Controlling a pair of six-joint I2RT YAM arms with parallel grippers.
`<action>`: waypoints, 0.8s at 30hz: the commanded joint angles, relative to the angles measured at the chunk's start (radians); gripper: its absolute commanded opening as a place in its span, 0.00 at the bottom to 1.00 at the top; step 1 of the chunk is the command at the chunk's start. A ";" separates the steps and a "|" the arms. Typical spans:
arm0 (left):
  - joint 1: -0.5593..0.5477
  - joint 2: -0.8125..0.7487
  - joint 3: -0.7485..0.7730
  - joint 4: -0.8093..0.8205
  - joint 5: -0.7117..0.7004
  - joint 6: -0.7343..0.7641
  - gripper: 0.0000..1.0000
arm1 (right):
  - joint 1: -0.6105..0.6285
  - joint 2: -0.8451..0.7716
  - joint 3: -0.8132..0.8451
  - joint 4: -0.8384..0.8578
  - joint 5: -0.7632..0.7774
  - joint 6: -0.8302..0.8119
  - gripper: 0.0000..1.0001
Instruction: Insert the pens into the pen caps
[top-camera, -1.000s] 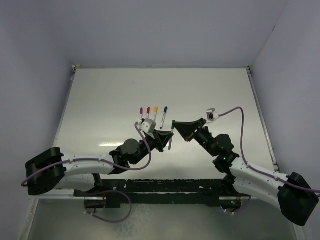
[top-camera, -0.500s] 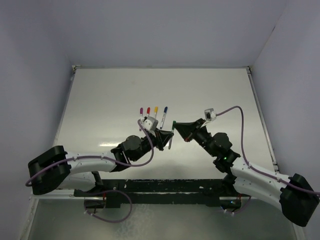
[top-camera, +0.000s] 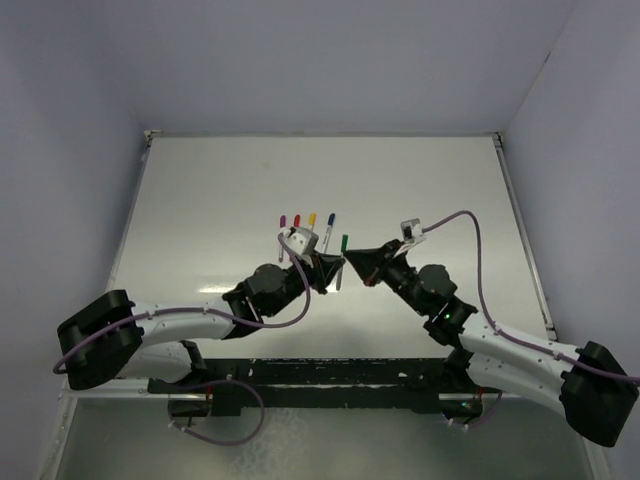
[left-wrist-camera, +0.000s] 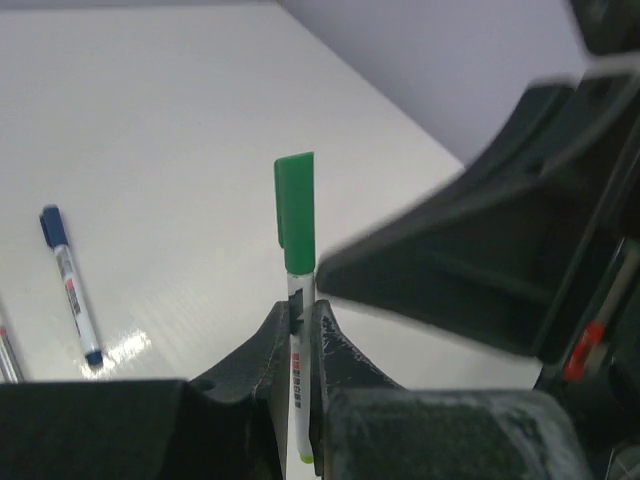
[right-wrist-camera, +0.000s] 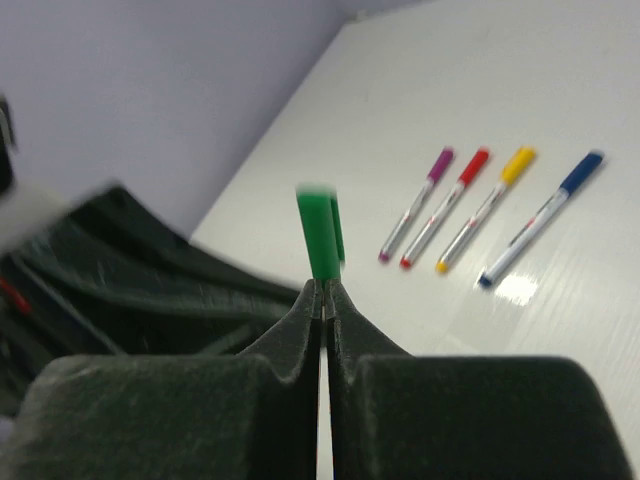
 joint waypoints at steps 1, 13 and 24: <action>0.036 -0.054 0.102 0.257 -0.065 0.017 0.00 | 0.052 0.042 -0.008 -0.197 -0.115 0.009 0.00; 0.037 -0.066 0.041 0.192 -0.083 -0.029 0.00 | 0.054 -0.047 0.062 -0.307 0.046 -0.023 0.00; 0.063 0.073 0.196 -0.135 -0.135 -0.039 0.00 | 0.053 -0.228 0.160 -0.750 0.470 0.071 0.36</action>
